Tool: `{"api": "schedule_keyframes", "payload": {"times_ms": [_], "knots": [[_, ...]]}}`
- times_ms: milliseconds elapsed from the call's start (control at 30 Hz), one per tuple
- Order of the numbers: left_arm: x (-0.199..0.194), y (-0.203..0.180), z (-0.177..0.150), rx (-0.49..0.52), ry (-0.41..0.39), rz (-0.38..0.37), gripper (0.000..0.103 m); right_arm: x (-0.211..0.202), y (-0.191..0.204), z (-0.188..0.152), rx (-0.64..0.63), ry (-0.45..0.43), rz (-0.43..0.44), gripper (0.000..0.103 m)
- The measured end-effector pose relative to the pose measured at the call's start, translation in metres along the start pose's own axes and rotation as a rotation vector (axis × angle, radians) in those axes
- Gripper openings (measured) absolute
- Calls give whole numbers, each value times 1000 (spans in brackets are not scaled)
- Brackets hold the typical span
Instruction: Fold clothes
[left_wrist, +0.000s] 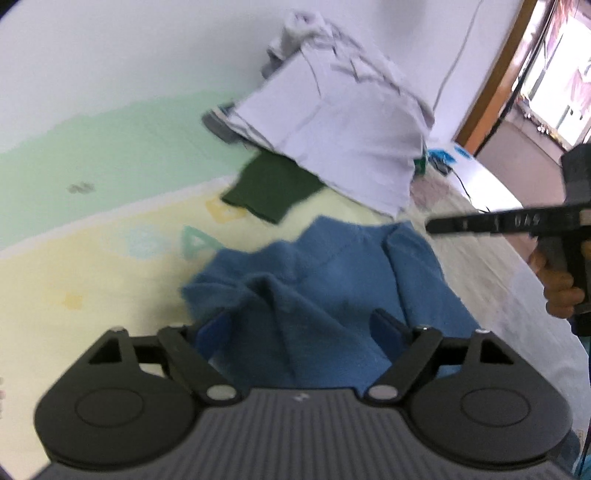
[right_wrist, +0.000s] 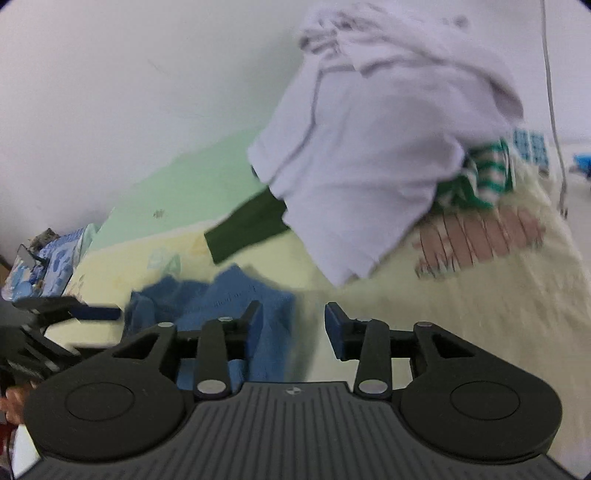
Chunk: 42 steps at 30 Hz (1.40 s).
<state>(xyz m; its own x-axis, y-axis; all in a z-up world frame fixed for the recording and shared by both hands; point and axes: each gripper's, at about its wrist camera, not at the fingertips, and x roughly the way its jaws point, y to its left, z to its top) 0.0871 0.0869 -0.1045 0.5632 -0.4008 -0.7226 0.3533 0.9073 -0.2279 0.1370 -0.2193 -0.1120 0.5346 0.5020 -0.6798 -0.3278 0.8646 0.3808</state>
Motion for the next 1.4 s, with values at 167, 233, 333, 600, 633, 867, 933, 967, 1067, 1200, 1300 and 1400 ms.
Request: {"api": "schedule_keyframes", "payload": {"times_ms": [167,233,333,600,633,867,933,967,1067,1200,1300,1400], "knots": [[2,24,-8,-47,40,60,81,13,3,0,-17,22,45,49],[12,29,-8,-77,46,68,77,19,4,-1,-24,31,63,49],[25,31,-6,-103,36,74,77,27,5,-1,-35,44,89,49],[43,21,1,-47,-1,106,83,49,19,2,-100,63,134,52],[44,21,2,-43,-5,107,82,51,21,3,-113,64,131,52],[41,18,-2,-64,-28,61,52,55,8,16,-134,160,147,19],[39,19,-3,-83,-32,49,47,56,4,19,-127,187,169,19],[39,20,-3,-94,-32,44,43,56,2,21,-126,199,179,19],[39,19,-2,-103,-31,43,38,59,-3,26,-109,237,214,26],[39,13,0,-79,-29,67,36,62,7,28,-140,250,234,48],[39,8,0,-61,-26,90,37,59,14,27,-177,236,220,19],[38,4,2,-52,-26,119,35,52,19,25,-209,208,194,18]]}}
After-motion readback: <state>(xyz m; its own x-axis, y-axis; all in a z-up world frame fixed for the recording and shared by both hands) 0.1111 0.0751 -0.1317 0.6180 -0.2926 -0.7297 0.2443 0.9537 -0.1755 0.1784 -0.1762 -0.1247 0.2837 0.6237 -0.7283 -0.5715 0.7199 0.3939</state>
